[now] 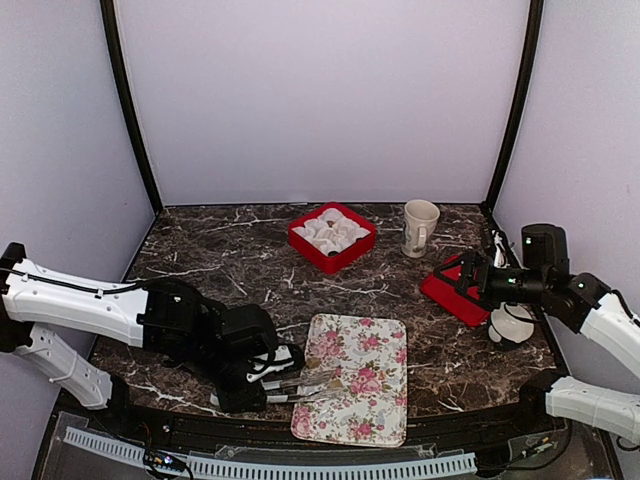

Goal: Pack the chocolate

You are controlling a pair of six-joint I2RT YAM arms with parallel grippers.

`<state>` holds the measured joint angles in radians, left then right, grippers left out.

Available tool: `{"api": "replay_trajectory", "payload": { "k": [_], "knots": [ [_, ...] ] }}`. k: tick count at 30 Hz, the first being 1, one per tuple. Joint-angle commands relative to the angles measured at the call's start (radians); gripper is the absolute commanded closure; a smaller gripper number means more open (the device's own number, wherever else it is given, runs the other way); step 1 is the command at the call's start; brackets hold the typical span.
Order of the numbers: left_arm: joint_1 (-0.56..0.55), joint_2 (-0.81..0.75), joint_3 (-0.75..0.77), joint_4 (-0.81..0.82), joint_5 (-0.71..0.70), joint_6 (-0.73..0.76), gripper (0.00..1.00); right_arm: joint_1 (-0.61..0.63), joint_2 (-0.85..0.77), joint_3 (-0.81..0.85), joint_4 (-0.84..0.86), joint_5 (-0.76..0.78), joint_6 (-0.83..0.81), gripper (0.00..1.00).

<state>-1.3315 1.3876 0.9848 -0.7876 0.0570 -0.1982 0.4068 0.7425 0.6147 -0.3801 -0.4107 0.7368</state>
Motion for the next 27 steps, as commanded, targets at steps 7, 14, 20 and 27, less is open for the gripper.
{"api": "replay_trajectory", "payload": {
  "k": [7,14,20,27],
  "knots": [
    [-0.006,0.061,0.026,0.001,-0.028,0.016,0.62,0.001,-0.014,-0.032,0.040,-0.007,-0.005,0.00],
    [-0.006,0.104,0.054,0.023,-0.016,0.019,0.62,0.000,-0.024,-0.046,0.040,-0.010,-0.004,0.00],
    [-0.005,0.109,0.057,0.031,-0.006,0.013,0.67,0.000,-0.026,-0.049,0.039,-0.011,-0.004,0.00],
    [0.021,0.067,0.094,0.024,0.005,0.005,0.81,0.001,-0.024,-0.051,0.039,-0.013,-0.005,0.00]
  ]
}}
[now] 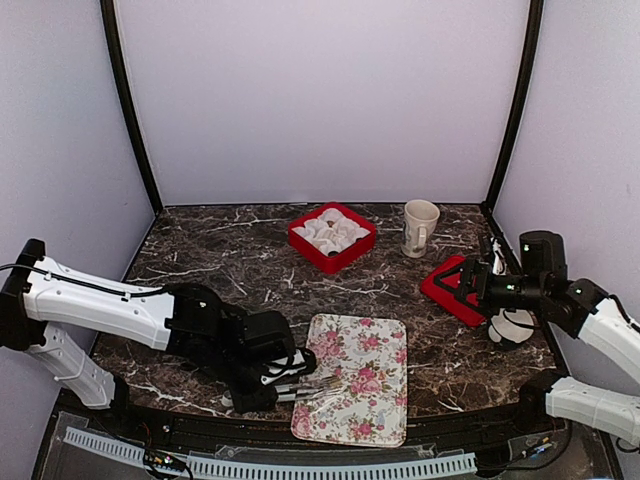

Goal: Pack the chocolate

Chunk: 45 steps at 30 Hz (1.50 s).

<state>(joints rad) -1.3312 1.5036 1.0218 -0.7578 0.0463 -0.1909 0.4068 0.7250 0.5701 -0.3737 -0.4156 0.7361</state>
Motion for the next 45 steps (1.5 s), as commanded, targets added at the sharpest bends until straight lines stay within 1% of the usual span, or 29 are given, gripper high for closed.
{"api": "replay_trajectory", "payload": {
  "k": [1,6,10,17,22,29,35,45],
  "knots": [
    [0.032,-0.058,0.067,-0.005,0.018,-0.002,0.82,0.001,-0.004,-0.005,0.035,-0.010,-0.005,0.00],
    [0.132,-0.090,0.133,0.011,0.056,0.019,0.83,0.000,0.007,0.002,0.038,-0.010,-0.012,0.00],
    [0.235,-0.068,0.207,0.021,0.079,0.059,0.83,0.000,0.022,0.013,0.038,-0.008,-0.019,0.00],
    [0.454,0.060,0.387,0.052,0.115,0.099,0.83,0.000,0.049,0.031,0.036,-0.008,-0.033,0.00],
    [0.561,0.208,0.547,0.060,0.102,0.089,0.83,-0.002,0.064,0.033,0.042,-0.006,-0.033,0.00],
    [0.667,0.397,0.736,0.071,0.100,0.047,0.82,-0.005,0.082,0.031,0.050,0.002,-0.033,0.00],
    [0.745,0.521,0.835,0.060,0.096,0.028,0.82,-0.011,0.099,0.026,0.053,-0.002,-0.035,0.00],
    [0.801,0.667,0.983,0.025,0.106,0.047,0.80,-0.020,0.134,0.024,0.067,-0.011,-0.039,0.00]
  ]
}}
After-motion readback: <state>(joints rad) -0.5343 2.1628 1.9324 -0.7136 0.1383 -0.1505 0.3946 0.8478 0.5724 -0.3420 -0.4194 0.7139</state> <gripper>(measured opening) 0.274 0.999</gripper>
